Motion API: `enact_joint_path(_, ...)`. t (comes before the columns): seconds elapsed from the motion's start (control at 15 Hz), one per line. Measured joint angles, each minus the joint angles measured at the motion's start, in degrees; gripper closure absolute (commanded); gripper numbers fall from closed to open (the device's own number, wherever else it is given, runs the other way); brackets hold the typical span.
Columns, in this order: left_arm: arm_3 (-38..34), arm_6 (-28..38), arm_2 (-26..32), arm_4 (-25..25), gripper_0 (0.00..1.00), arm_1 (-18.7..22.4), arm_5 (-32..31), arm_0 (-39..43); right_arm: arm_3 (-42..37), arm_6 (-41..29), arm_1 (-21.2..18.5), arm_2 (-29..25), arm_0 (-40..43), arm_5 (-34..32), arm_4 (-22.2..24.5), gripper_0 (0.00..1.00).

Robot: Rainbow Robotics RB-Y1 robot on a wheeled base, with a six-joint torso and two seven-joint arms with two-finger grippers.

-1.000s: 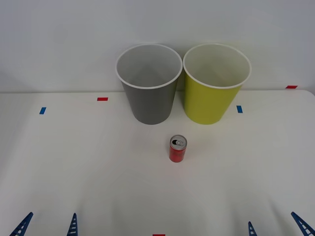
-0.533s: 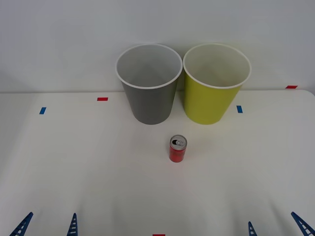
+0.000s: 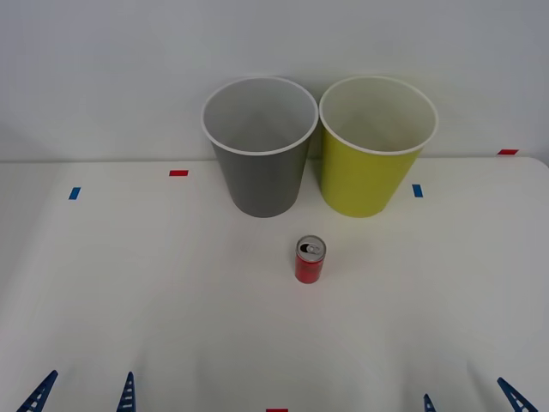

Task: Put cans in the gray bin and PET bottles in the light green bin.

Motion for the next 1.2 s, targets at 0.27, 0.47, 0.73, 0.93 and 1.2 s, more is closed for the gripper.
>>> enact_joint_path(0.27, 0.0, 0.0, 0.0, 0.0, 0.00, 0.0, 0.0, 0.0, -0.1, -1.2, -1.1, 4.8, -5.8, 1.5, -0.3, 0.00)
enact_joint_path(0.47, 0.0, 0.0, 0.0, 0.0, 0.00, 0.0, 0.0, 0.0, -0.1, -1.6, -2.2, 7.6, -11.0, 3.9, -0.7, 0.00)
enact_joint_path(0.73, 0.0, 0.0, 0.0, 0.0, 0.00, 0.0, 0.0, 0.0, -0.1, -2.3, -1.5, 8.8, -16.1, 8.8, -1.0, 0.00)
enact_joint_path(0.93, 0.0, 0.0, 0.0, 0.0, 0.00, 0.0, 0.0, 0.0, -0.1, -2.4, 0.3, 9.4, -20.0, 13.3, -1.0, 0.00)
enact_joint_path(1.2, 0.0, 0.0, 0.0, 0.0, 0.00, 0.0, 0.0, 0.0, -0.1, -2.5, 3.3, 9.6, -25.1, 18.8, -0.8, 0.00)
